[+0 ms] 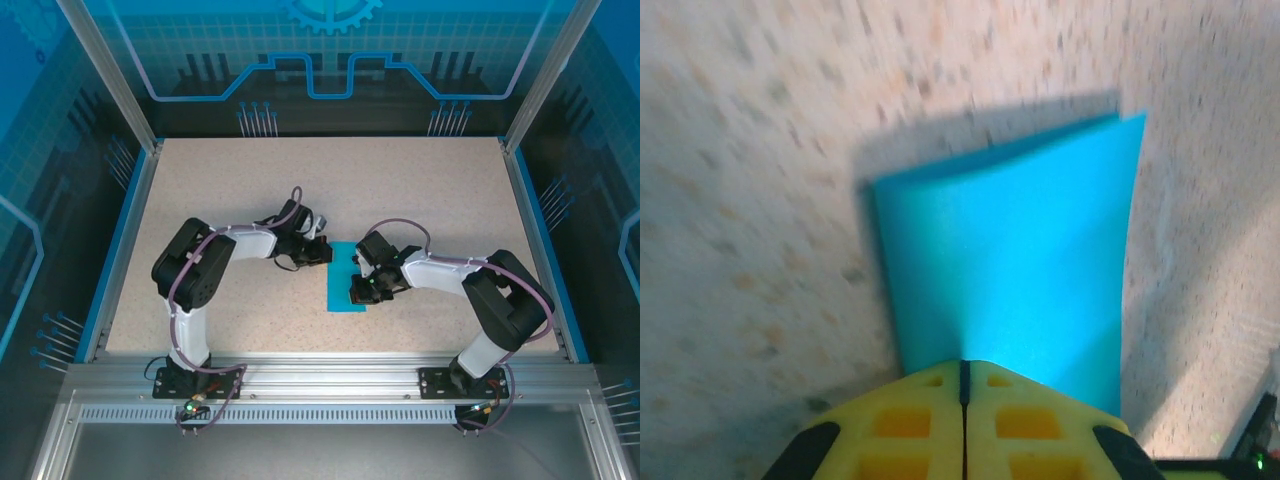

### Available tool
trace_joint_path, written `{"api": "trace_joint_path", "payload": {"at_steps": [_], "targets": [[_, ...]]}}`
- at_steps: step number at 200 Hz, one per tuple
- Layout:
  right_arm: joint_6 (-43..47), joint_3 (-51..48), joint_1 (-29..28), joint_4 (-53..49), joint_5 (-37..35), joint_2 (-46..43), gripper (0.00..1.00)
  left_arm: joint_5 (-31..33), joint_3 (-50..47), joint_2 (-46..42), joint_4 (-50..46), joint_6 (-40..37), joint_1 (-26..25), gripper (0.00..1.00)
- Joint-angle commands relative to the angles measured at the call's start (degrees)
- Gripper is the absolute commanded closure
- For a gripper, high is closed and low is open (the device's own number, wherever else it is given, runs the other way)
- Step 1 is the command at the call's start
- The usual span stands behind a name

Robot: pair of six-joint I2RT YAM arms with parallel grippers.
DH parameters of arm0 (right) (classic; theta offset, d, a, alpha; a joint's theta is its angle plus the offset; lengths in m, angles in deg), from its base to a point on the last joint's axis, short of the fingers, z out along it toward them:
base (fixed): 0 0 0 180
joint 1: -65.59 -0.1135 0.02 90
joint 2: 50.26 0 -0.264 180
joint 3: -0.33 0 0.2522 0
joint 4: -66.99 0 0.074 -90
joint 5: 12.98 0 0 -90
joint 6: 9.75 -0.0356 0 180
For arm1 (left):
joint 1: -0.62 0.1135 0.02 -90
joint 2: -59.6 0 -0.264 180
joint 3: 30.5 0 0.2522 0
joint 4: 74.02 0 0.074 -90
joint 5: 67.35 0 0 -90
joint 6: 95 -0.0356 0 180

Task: Fold a paper plane with a square sheet of paper (fold left side to right side)
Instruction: First fold the square sheet of paper in half at the center of the table.

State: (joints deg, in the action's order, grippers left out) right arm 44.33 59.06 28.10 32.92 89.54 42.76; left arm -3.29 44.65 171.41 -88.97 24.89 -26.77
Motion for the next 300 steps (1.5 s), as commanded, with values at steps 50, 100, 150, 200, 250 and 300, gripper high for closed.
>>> {"api": "trace_joint_path", "payload": {"at_steps": [50, 100, 150, 200, 250, 300], "targets": [[1.12, -3.40, 0.74, -7.85, -5.04, 3.41, 0.96, 1.74, 4.79, 1.62, -0.48, -1.77, 2.44, 0.92], [1.21, -3.05, 0.58, -7.94, -4.87, 3.75, 0.96, -3.29, -2.39, -4.92, 6.54, -1.15, 2.17, 0.92], [1.16, -2.86, 0.67, -8.07, -4.86, 3.91, 0.96, -8.42, -5.23, -4.05, 11.00, -1.40, -0.68, 0.92], [1.35, -2.55, 0.74, -8.34, -4.78, 4.28, 0.96, -7.85, -2.76, 0.73, 9.83, -1.70, -1.76, 0.92], [1.59, -2.63, 0.69, -8.73, -5.09, 4.24, 0.96, -4.43, -0.74, 3.45, 8.80, -2.09, -1.64, 0.93], [1.73, -2.91, 0.72, -8.86, -5.32, 4.56, 0.96, 0.21, 0.51, 4.09, 6.45, -3.42, -1.65, 0.93]]}}
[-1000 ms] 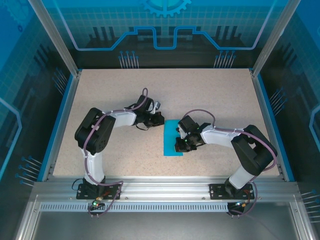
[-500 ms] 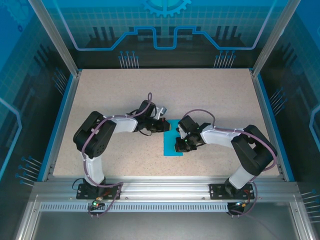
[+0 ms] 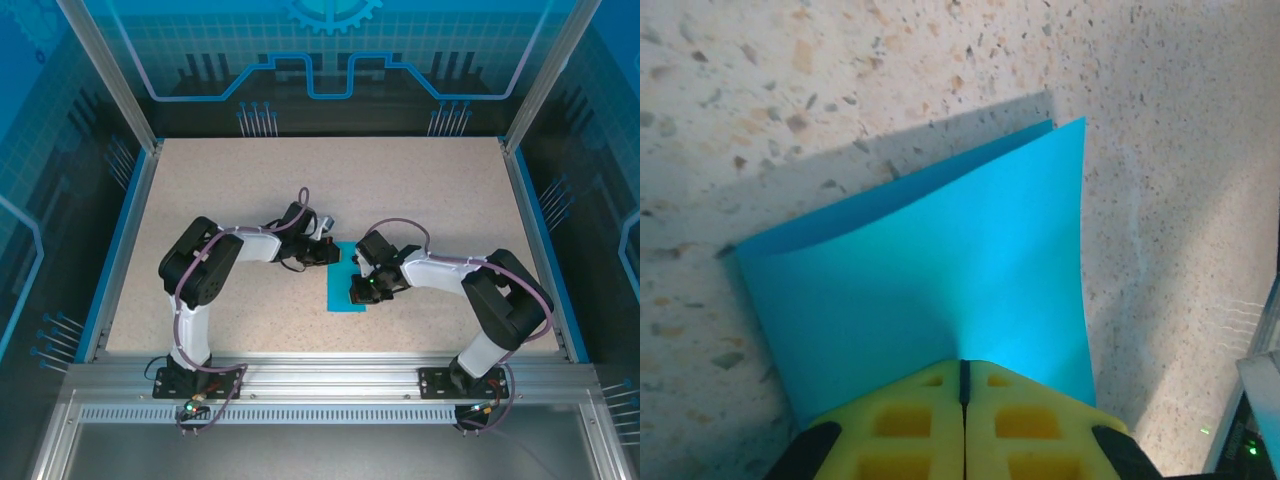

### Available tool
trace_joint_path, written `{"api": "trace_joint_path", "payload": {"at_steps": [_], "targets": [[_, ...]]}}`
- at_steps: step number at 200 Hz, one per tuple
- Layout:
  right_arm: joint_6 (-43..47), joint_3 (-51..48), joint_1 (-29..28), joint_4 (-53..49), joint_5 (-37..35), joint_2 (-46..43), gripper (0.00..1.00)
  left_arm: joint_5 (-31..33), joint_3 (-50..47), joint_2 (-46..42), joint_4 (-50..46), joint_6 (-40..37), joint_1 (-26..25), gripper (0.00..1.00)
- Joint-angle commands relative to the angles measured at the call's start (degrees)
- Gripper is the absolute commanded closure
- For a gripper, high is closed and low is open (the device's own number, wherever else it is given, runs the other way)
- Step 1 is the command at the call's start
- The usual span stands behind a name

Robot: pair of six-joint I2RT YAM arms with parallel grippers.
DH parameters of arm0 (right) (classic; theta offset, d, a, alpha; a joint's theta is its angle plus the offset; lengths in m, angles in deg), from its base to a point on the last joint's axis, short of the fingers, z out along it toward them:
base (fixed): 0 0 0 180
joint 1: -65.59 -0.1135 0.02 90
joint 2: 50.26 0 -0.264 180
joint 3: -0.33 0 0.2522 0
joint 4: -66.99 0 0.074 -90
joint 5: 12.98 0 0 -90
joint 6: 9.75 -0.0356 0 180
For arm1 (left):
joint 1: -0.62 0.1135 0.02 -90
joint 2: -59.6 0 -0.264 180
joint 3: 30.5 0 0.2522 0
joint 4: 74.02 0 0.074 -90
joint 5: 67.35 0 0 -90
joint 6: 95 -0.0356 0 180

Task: Fold a paper plane with a square sheet of paper (fold left side to right side)
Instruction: First fold the square sheet of paper in half at the center of the table.

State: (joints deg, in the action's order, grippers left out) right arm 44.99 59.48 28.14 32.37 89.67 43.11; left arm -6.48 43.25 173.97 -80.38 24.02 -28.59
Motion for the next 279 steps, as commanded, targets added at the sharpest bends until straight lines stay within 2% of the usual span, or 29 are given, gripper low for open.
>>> {"api": "trace_joint_path", "payload": {"at_steps": [1, 123, 279], "targets": [[1.08, -3.31, 0.69, -8.31, -5.44, 4.25, 0.96, 3.43, 1.94, 1.50, -2.18, -2.55, 0.19, 0.93], [1.30, -4.17, 0.83, -8.32, -5.39, 4.09, 0.96, 8.38, 4.98, 2.83, -3.35, -2.45, 1.95, 0.93], [0.58, -4.18, 0.89, -6.53, -3.23, 3.89, 0.95, 8.57, 11.53, 6.37, -5.16, -2.82, 6.69, 0.92]]}}
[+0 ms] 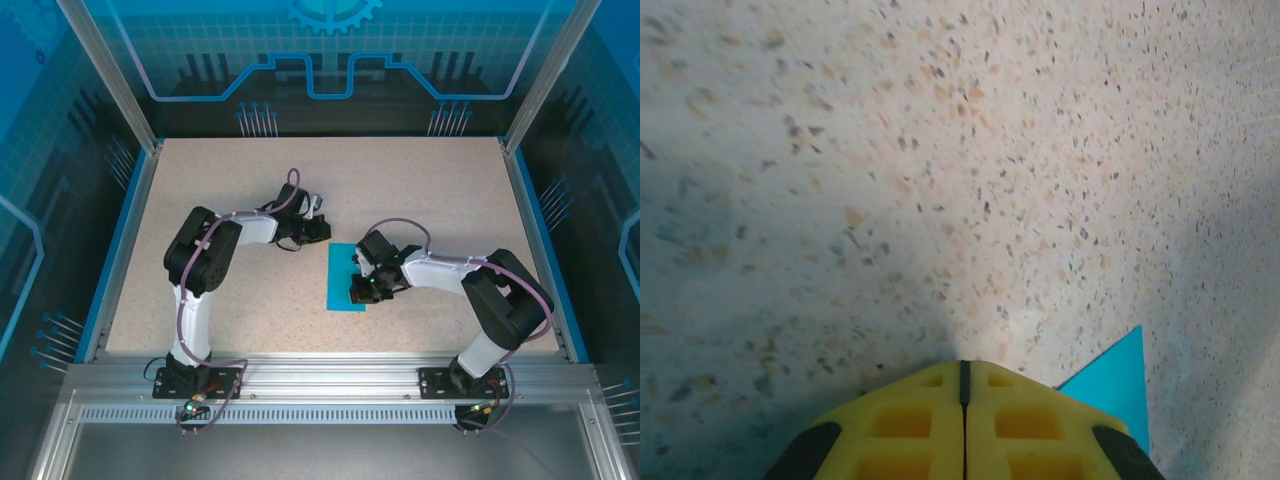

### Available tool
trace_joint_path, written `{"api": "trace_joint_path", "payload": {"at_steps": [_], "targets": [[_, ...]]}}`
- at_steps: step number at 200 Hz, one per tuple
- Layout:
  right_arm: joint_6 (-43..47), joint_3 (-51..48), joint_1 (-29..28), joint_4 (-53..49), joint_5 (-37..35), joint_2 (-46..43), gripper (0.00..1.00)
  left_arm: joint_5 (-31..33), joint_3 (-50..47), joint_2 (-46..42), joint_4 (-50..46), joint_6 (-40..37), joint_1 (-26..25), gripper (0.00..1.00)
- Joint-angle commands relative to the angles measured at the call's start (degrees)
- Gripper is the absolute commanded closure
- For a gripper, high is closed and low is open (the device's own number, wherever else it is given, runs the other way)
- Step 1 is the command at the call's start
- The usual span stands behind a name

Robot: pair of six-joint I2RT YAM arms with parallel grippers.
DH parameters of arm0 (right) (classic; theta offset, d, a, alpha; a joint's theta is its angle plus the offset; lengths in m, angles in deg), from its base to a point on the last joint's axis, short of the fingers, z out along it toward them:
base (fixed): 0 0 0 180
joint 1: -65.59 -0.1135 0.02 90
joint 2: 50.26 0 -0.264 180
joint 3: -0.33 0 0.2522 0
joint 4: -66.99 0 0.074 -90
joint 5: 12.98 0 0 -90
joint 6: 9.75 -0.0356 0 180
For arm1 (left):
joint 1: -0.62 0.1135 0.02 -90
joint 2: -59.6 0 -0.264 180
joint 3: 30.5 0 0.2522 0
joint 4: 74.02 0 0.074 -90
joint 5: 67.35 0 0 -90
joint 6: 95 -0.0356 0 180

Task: Fold a paper plane with a square sheet of paper (fold left side to right side)
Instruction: First fold the square sheet of paper in half at the center of the table.

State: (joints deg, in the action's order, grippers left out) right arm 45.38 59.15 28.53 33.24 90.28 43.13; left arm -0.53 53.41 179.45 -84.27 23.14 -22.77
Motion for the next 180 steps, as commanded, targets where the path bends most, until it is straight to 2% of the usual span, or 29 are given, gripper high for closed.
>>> {"api": "trace_joint_path", "payload": {"at_steps": [1, 43, 65, 105, 127, 150, 180], "targets": [[0.17, -3.84, 0.50, -7.33, -3.76, 3.89, 0.95, 2.62, 1.29, 0.81, -1.34, -1.95, 0.84, 0.92], [-1.41, -2.49, 0.54, -3.74, -0.88, 3.22, 0.92, 2.61, 0.27, -6.15, -3.91, -3.31, 0.95, 0.88], [-2.03, -1.68, 0.52, -0.53, -0.26, 1.76, 0.89, 2.06, -2.11, -11.44, -4.67, -2.64, 0.88, 0.83], [-2.10, -0.07, 0.53, 4.57, -2.54, -5.45, 0.68, 1.36, -9.79, -21.84, -7.65, -0.24, 0.20, 0.69], [-0.94, 0.12, 0.91, 4.77, -5.21, -9.73, 0.58, -0.62, -13.26, -25.19, -8.99, 1.49, -1.81, 0.65], [-0.07, -0.96, 2.54, 4.75, -5.36, -13.44, 0.47, -1.64, -14.27, -25.15, -10.85, 2.94, -4.58, 0.64], [-1.00, -4.10, 6.39, 4.85, -3.14, -17.12, 0.39, -1.99, -13.57, -21.33, -9.72, 4.35, -7.43, 0.66]]}}
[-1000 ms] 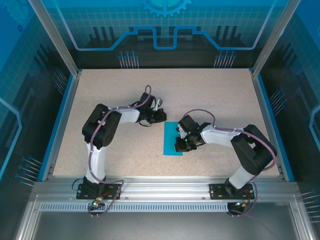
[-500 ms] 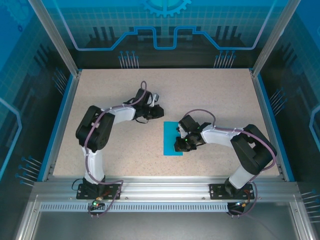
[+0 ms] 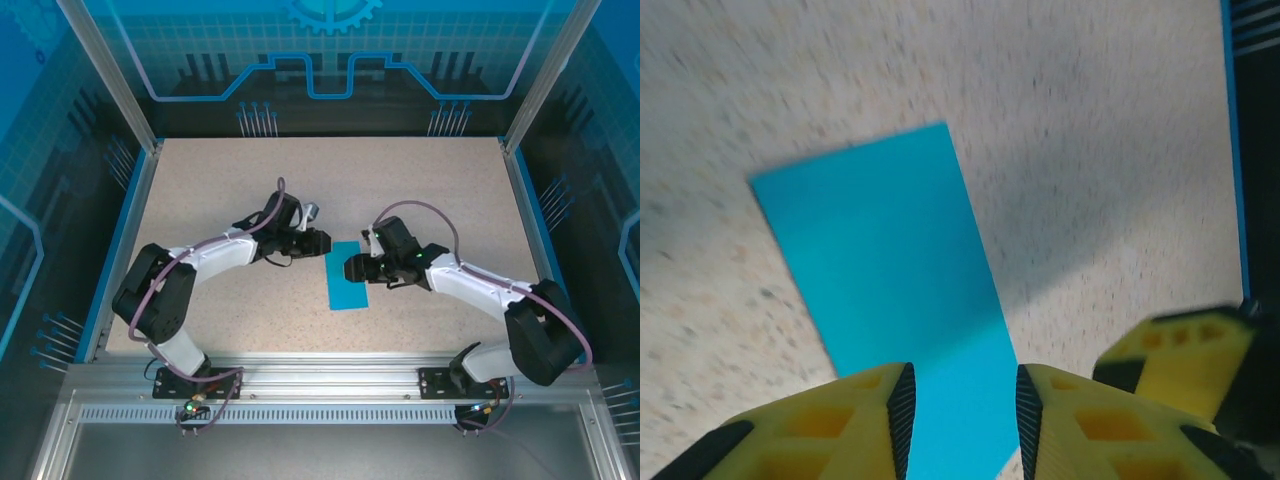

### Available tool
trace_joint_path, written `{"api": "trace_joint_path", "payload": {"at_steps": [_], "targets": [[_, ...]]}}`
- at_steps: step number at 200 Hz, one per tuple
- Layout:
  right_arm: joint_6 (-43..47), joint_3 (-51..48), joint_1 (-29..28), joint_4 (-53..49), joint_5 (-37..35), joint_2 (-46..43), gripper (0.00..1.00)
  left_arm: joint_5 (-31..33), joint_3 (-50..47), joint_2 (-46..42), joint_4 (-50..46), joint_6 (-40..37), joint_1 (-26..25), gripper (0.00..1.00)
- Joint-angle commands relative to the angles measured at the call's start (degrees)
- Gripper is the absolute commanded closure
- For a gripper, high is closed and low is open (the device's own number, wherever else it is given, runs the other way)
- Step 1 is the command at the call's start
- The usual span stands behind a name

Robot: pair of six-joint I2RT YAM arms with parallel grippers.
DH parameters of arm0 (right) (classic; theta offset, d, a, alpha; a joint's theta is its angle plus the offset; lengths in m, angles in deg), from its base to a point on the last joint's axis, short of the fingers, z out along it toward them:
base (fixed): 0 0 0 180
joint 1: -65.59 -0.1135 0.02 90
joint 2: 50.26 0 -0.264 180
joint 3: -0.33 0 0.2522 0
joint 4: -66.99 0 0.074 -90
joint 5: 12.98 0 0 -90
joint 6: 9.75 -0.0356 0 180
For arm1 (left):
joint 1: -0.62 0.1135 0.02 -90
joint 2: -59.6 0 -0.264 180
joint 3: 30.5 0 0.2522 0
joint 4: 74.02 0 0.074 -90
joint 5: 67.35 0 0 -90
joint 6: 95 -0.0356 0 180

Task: Fold a paper plane with a square sheet of paper (fold left side to right side)
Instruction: First fold the square sheet of paper in half at the center of the table, then fold the triangle a second time at the center of the table.

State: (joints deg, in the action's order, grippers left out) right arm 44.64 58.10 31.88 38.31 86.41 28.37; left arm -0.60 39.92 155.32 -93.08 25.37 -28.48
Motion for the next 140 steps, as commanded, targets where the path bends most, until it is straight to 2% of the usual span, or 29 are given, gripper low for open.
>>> {"api": "trace_joint_path", "payload": {"at_steps": [1, 35, 69, 104, 140], "targets": [[-0.29, -3.14, 3.22, -0.12, 0.94, -2.49, 0.39, -1.91, -0.03, 2.98, -0.88, 2.18, -1.78, 0.66], [-3.02, -8.35, 7.46, 2.78, 5.71, -6.85, 0.31, -1.22, 3.80, 8.93, -1.46, 1.91, -3.01, 0.69], [-1.72, -9.82, 9.21, 0.59, 9.16, -7.64, 0.30, 0.29, 6.70, 13.11, -3.08, 0.67, -3.05, 0.71], [-0.94, -9.18, 10.98, 0.12, 14.28, -4.15, 0.40, 0.69, 9.02, 16.45, -4.94, -1.16, -3.24, 0.72], [-1.88, -5.07, 11.39, -1.60, 18.19, 2.27, 0.45, 1.65, 8.56, 17.30, -5.52, -2.12, -3.58, 0.73]]}}
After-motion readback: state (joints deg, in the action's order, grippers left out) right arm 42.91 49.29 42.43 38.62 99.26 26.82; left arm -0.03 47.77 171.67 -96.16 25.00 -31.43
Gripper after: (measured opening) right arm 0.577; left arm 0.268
